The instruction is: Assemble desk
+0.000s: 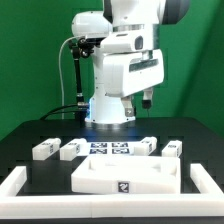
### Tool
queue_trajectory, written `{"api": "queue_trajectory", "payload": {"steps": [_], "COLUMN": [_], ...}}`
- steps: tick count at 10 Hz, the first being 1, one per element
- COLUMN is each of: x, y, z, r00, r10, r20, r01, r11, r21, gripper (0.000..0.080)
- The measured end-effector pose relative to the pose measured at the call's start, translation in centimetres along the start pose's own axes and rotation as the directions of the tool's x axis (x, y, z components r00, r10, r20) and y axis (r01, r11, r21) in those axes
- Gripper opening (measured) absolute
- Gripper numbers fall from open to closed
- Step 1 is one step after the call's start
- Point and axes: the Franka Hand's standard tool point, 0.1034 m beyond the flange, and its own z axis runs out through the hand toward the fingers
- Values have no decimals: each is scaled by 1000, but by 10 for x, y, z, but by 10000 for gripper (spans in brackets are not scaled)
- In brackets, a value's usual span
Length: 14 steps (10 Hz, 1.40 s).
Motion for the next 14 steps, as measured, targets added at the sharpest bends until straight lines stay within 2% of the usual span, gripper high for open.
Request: {"api": "queue_trajectory", "payload": {"steps": [1, 2, 3, 7, 8, 10, 11, 14], "x": [-1, -2, -4, -9, -18, -26, -26, -23], "y": [-8, -14, -17, -18, -22, -28, -34, -45], "z": [12, 24, 35, 38, 47, 62, 72, 101], "r00": [1000, 999, 998, 997, 996, 997, 997, 997], "r10": [-19, -45, -51, -76, -87, -78, -73, -82], "r20": [-17, -27, -30, -21, -10, 1, 4, 1], "r01": [18, 43, 49, 74, 86, 78, 74, 82], "r11": [999, 996, 995, 994, 994, 996, 997, 997], "r21": [-45, -81, -86, -78, -63, -33, -17, 1], "gripper": [650, 650, 650, 650, 650, 650, 650, 650]}}
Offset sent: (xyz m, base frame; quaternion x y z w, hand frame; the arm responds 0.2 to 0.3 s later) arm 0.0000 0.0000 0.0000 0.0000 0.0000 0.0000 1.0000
